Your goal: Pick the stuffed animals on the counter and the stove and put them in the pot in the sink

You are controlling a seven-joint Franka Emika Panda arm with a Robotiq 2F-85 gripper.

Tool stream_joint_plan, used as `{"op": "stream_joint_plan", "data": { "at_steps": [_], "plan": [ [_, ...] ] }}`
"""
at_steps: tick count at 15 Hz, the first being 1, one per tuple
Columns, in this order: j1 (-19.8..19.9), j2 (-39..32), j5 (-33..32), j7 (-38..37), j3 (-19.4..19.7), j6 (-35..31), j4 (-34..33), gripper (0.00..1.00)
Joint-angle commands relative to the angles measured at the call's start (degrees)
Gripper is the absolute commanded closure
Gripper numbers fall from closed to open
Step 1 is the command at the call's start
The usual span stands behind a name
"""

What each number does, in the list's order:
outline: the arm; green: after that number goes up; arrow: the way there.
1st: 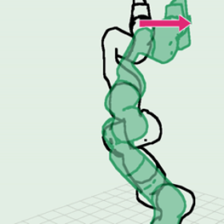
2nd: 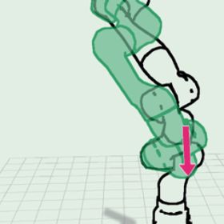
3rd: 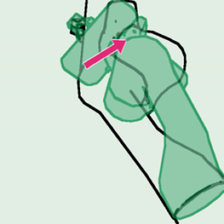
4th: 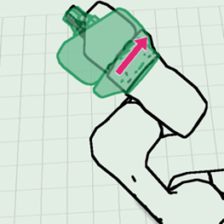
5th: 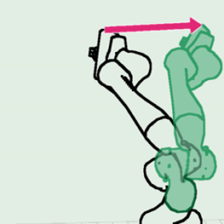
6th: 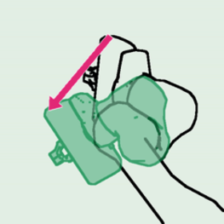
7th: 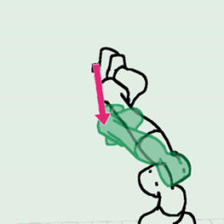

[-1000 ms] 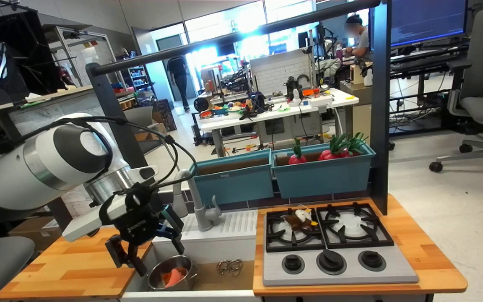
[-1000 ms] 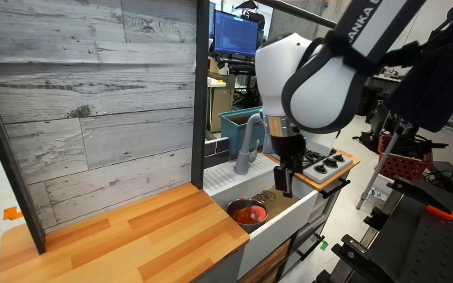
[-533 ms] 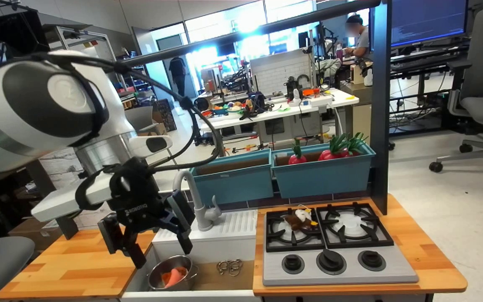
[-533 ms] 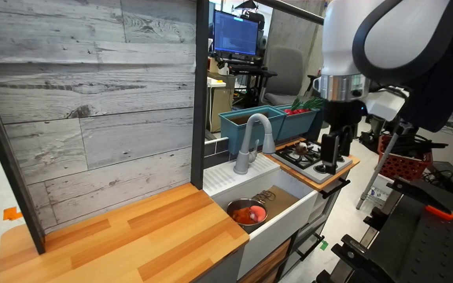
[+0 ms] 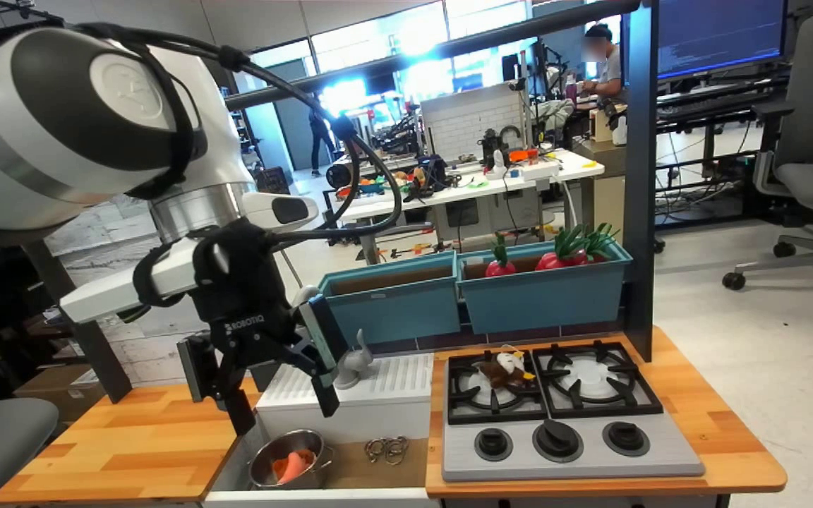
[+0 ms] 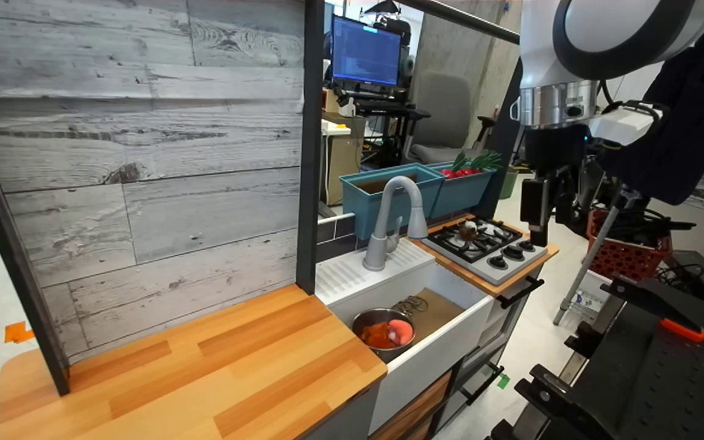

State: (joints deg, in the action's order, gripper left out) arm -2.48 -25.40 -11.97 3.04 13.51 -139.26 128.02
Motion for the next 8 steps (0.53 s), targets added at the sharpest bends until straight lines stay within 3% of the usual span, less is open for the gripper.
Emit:
{"op": "stream_joint_plan", "data": {
  "at_steps": [1, 3, 5, 8],
  "plan": [
    [2.1, 0.2, -1.4, -1.0, -2.1, 0.3, -0.2, 0.00],
    [2.1, 0.2, -1.4, -1.0, -2.1, 0.3, -0.2, 0.00],
    [0.9, 2.5, -5.9, -1.3, -1.5, -4.0, 1.2, 0.00],
    [3.4, 2.0, -3.3, 0.9, -3.9, -10.1, -4.0, 0.00]
  ]
}}
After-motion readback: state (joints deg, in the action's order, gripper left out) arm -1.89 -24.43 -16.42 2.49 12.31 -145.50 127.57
